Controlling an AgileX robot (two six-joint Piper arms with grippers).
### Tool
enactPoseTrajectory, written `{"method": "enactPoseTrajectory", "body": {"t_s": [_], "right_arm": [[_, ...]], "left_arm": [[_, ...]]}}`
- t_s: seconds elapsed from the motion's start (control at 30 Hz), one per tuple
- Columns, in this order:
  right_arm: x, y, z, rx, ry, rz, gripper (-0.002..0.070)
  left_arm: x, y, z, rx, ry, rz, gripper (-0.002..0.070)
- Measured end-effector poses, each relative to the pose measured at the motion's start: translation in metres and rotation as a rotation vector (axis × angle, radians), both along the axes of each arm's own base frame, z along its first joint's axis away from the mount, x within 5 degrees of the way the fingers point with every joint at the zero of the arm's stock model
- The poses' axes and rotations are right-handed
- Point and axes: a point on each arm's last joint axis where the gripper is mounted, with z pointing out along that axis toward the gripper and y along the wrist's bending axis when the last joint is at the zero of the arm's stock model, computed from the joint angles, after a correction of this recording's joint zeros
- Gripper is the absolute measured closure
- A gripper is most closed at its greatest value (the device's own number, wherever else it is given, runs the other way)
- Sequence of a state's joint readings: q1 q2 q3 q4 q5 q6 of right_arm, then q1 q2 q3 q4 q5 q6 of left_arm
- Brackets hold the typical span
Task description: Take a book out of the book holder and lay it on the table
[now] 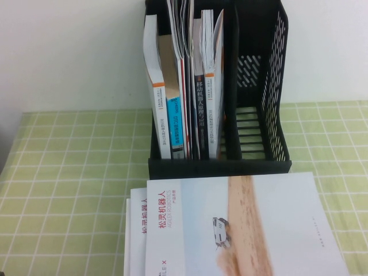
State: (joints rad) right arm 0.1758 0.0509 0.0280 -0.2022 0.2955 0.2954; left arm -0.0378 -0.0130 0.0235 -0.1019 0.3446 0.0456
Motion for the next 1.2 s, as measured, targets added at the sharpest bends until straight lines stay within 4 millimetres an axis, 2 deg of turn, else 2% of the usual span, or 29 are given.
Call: {"method": "enactPoseTrajectory", "body": {"t_s": [0.1,0.3,0.53,0.83,1.2], "right_arm": [[-0.0009,0.0041,-0.0006,-0.001,0.006,0.035,0.0675],[-0.0040,-0.0015,-0.0008,-0.045,-0.015,-0.076,0.0675],[-0.0047,-0.0021,-0.0024,-0.064,0.003,-0.083,0.0675],[-0.0052,0.0016,-0.0028,-0.132,-0.003,0.038,0.0675],[-0.0052,0.0018,-0.0028,-0.135,-0.004,0.044,0.0675]], "left_arm": [[0.0000,0.0000,0.0000,0.000,0.000,0.000,0.0678],[0.0000,0.0000,0.0000,0.000,0.000,0.000,0.0678],[0.0000,0.0000,0.0000,0.000,0.000,0.000,0.0678],[0.0000,0.0000,0.0000,0.000,0.000,0.000,0.0678],[0.0000,0.0000,0.0000,0.000,0.000,0.000,0.0678]]}}
